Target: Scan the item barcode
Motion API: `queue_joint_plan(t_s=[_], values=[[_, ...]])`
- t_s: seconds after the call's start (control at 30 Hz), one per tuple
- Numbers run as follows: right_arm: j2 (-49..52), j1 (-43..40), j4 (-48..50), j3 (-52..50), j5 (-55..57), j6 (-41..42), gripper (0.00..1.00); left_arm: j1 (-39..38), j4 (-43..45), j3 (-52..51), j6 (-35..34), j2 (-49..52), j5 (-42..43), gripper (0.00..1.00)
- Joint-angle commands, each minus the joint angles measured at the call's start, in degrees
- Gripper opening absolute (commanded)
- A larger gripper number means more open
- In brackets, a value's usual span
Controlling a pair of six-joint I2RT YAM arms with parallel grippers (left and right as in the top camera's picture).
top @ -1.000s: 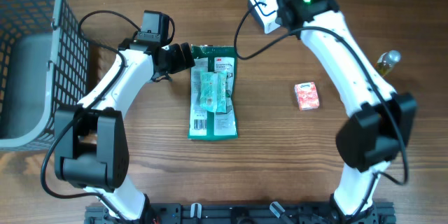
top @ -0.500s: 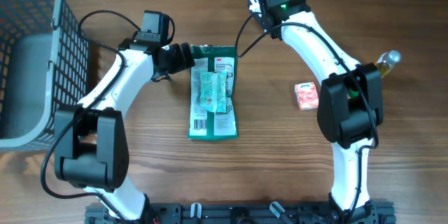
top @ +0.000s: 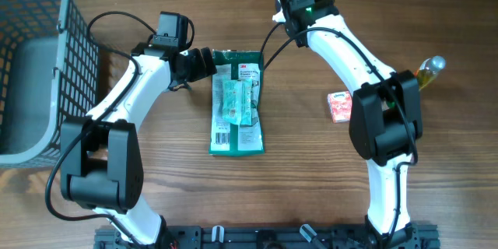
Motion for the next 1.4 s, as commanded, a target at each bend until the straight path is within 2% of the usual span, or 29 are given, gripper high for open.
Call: queue_joint_plan(t_s=[0.0, 0.13, 0.3, 0.43, 0.57, 0.67, 0.8, 0.9, 1.07, 1.1, 1.17, 1.23, 1.3, 1.37], values=[[2.3, 0.3, -0.1, -1.4, 1.3, -1.0, 0.04, 0.0, 0.2, 0.2, 0.9, 0.4, -1.0, 1.00], [1.6, 0.7, 0.4, -1.4, 1.1, 2.2, 0.04, 0.0, 0.2, 0.2, 0.9, 0.4, -1.0, 1.00], [-7.0, 1.7, 1.2, -1.4, -0.2, 7.6, 0.04, 0.0, 0.2, 0.2, 0.9, 0.4, -1.0, 1.00], [-18.1, 1.3, -3.6, -1.4, -9.1, 20.5, 0.04, 0.0, 0.2, 0.2, 0.9, 0.4, -1.0, 1.00], [-27.0, -1.2, -17.8, -1.4, -24.8, 39.4, 0.04, 0.0, 0.2, 0.2, 0.9, 0.4, -1.0, 1.00], [-28.2, -5.1, -32.1, -1.5, -35.5, 51.4, 0.04, 0.0, 0.2, 0.2, 0.9, 0.4, -1.0, 1.00], [-27.9, -10.0, -39.5, -8.1, -39.2, 56.2, 0.04, 0.0, 0.2, 0.2, 0.9, 0.4, -1.0, 1.00], [-27.8, -12.5, -36.0, -16.8, -38.1, 56.2, 0.04, 0.0, 0.2, 0.2, 0.9, 0.4, -1.0, 1.00], [-27.8, -14.2, -19.4, -32.2, -31.9, 56.2, 0.05, 0.0, 0.2, 0.2, 0.9, 0.4, -1.0, 1.00], [-27.8, -14.2, -16.7, -34.4, -31.8, 56.1, 0.06, 0.0, 0.2, 0.2, 0.9, 0.4, -1.0, 1.00], [-27.8, -14.2, -13.8, -37.2, -31.8, 56.1, 0.17, 0.0, 0.2, 0.2, 0.9, 0.4, -1.0, 1.00], [-27.8, -14.2, -11.5, -39.2, -31.8, 56.1, 0.34, 0.0, 0.2, 0.2, 0.9, 0.4, -1.0, 1.00], [-27.8, -14.2, -9.9, -39.6, -31.9, 56.4, 0.59, 0.0, 0.2, 0.2, 0.9, 0.4, -1.0, 1.00], [-27.8, -14.2, -8.3, -39.6, -33.0, 59.0, 0.60, 0.0, 0.2, 0.2, 0.9, 0.4, -1.0, 1.00]])
